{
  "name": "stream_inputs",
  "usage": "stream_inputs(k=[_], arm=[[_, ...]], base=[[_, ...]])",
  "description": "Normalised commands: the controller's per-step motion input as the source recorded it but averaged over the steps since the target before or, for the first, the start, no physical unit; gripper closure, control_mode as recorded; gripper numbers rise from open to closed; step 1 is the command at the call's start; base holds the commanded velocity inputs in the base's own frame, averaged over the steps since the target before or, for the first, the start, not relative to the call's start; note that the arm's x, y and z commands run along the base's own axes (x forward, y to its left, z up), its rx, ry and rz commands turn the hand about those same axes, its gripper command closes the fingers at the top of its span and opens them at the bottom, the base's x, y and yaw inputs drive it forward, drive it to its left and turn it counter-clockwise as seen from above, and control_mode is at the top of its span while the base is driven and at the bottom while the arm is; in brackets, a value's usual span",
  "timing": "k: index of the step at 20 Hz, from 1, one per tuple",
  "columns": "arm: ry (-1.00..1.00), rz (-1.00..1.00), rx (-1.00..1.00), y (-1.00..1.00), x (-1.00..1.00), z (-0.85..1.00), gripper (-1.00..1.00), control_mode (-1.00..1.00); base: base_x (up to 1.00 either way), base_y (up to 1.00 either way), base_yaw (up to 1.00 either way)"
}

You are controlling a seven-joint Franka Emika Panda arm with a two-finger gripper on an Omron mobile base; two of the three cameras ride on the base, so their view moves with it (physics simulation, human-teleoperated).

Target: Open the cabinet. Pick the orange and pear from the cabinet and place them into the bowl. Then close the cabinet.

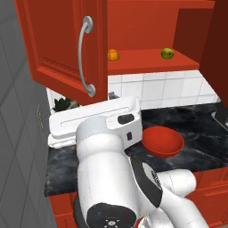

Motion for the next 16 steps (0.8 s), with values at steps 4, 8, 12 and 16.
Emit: stream_inputs(k=[4, 8, 12, 16], arm=[[0.14, 0.01, 0.33, -1.0, -0.3, 0.24, -1.0, -1.0], [0.17, 0.25, 0.3, -0.96, 0.0, 0.14, -1.0, -1.0], [0.18, 0.35, 0.25, -0.81, 0.08, 0.04, -1.0, -1.0], [0.24, 0.41, 0.21, -0.62, 0.0, 0.0, -1.0, -1.0]], base=[[0.0, 0.0, 0.0], [0.0, 0.0, 0.0], [0.0, 0.0, 0.0], [0.0, 0.0, 0.0]])
